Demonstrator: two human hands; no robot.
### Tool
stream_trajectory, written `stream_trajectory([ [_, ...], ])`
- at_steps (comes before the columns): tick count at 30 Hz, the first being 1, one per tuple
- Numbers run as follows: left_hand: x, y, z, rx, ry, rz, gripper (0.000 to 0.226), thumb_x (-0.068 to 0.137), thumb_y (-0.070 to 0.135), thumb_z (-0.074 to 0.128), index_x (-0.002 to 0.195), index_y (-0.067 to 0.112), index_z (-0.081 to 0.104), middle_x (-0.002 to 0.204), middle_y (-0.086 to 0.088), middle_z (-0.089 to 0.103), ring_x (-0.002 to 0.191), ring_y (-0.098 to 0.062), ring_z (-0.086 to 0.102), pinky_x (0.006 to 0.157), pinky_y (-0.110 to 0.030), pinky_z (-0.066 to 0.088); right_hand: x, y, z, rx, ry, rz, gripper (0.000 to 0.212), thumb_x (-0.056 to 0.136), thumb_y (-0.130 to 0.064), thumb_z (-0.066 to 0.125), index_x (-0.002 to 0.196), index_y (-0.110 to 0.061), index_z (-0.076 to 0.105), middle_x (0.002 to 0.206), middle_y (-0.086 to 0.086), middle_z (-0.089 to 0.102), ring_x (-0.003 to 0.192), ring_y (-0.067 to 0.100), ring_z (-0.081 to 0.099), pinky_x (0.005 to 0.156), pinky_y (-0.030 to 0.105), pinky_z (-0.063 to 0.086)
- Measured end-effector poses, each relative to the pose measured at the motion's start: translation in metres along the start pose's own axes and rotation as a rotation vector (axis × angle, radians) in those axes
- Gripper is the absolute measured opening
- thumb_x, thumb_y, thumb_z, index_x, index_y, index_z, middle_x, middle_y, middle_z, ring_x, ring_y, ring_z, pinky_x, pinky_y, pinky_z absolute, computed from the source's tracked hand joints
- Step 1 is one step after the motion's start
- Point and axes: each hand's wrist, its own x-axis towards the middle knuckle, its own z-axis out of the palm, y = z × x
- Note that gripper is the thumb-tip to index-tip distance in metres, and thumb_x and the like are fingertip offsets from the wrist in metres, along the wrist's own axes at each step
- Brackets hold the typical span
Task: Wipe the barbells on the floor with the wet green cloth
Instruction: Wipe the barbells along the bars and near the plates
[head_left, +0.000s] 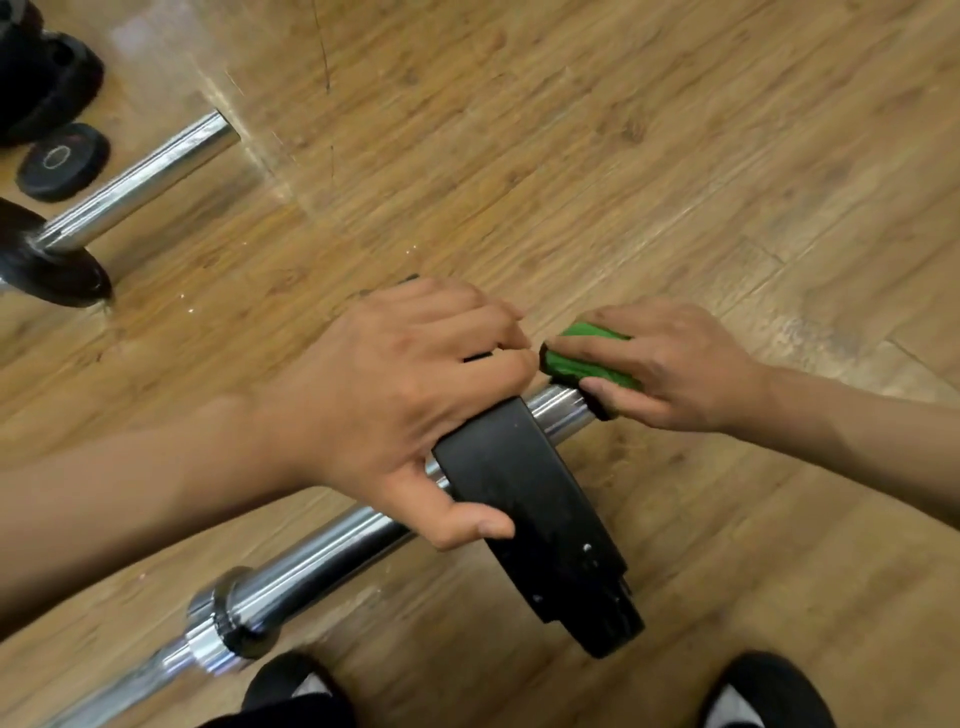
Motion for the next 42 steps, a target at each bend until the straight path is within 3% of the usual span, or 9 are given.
stream_trajectory([
  [4,-0.003,-0.015,-0.003,-0.014,0.012,-0.012,0.093,0.094,0.079,0.029,0.109,-0.002,0.071,0.114,-0.017,0.071,0.122,-0.034,0.066,0.094,-0.052,0.053,0.007,-0.027,0.018,-0.045,0.191,0.186,0.039,0.102,-0.037,0.049,0.126,-0.015,0.07,0.119,0.016,0.068,0.094,0.037,0.066,0.081,0.044,0.049],
  [11,-0.016,-0.062,-0.02,0.034,-0.059,-0.072,0.096,0.101,0.073,0.024,0.134,-0.009,0.06,0.14,-0.023,0.061,0.136,-0.036,0.056,0.105,-0.055,0.048,0.027,0.009,0.024,-0.15,0.12,-0.32,0.052,0.109,-0.041,0.05,0.156,-0.018,0.046,0.141,0.023,0.058,0.11,0.037,0.065,0.091,0.048,0.053],
  [17,0.0,-0.046,-0.038,0.062,0.029,-0.01,0.079,0.102,0.06,0.038,0.134,-0.008,0.062,0.143,-0.023,0.059,0.139,-0.036,0.053,0.109,-0.057,0.044,0.041,-0.007,0.051,-0.141,0.311,-0.028,0.047,0.106,-0.036,0.048,0.149,-0.017,0.056,0.14,0.022,0.059,0.122,0.04,0.059,0.106,0.051,0.042],
  [21,0.008,-0.039,-0.019,0.144,-0.064,0.134,0.077,0.1,0.059,0.041,0.137,-0.004,0.063,0.145,-0.021,0.059,0.141,-0.033,0.053,0.118,-0.051,0.038,0.055,-0.002,0.064,-0.136,0.347,-0.207,0.044,0.102,-0.031,0.062,0.143,-0.016,0.057,0.137,0.02,0.059,0.13,0.039,0.054,0.111,0.053,0.044],
  [24,0.004,-0.063,-0.023,0.184,-0.12,0.071,0.08,0.102,0.064,0.033,0.143,0.0,0.059,0.149,-0.02,0.056,0.142,-0.033,0.052,0.119,-0.053,0.036,0.064,0.036,0.053,-0.23,0.318,-0.3,0.049,0.11,-0.035,0.049,0.155,-0.02,0.041,0.148,0.022,0.055,0.132,0.038,0.058,0.111,0.049,0.046],
  [30,-0.002,-0.104,-0.043,0.215,-0.178,-0.066,0.08,0.104,0.062,0.024,0.149,0.003,0.052,0.156,-0.019,0.048,0.148,-0.034,0.043,0.121,-0.057,0.03,0.08,0.012,0.071,-0.165,0.368,0.052,0.051,0.109,-0.033,0.047,0.159,-0.021,0.041,0.158,0.019,0.045,0.148,0.039,0.04,0.122,0.052,0.029],
  [36,0.009,-0.095,-0.038,0.283,-0.067,-0.096,0.065,0.101,0.052,0.042,0.137,0.002,0.063,0.15,-0.019,0.055,0.142,-0.034,0.05,0.117,-0.055,0.036,0.099,0.038,0.082,-0.273,0.34,-0.233,0.062,0.108,-0.014,0.047,0.165,-0.023,0.024,0.166,0.018,0.032,0.153,0.035,0.032,0.125,0.05,0.027],
  [39,0.005,-0.102,-0.034,0.284,-0.132,-0.121,0.07,0.1,0.059,0.04,0.141,0.007,0.061,0.152,-0.017,0.054,0.142,-0.034,0.05,0.12,-0.054,0.032,0.113,0.064,0.077,-0.278,0.394,-0.18,0.06,0.11,-0.032,0.053,0.163,-0.021,0.027,0.164,0.018,0.036,0.152,0.035,0.036,0.123,0.052,0.032],
  [42,-0.002,-0.128,-0.047,0.275,-0.215,-0.215,0.079,0.1,0.069,0.03,0.145,0.011,0.057,0.154,-0.015,0.051,0.139,-0.033,0.051,0.121,-0.055,0.029,0.119,0.052,0.089,-0.157,0.452,-0.03,0.058,0.108,-0.028,0.056,0.161,-0.019,0.034,0.164,0.02,0.035,0.154,0.036,0.03,0.124,0.054,0.028],
])
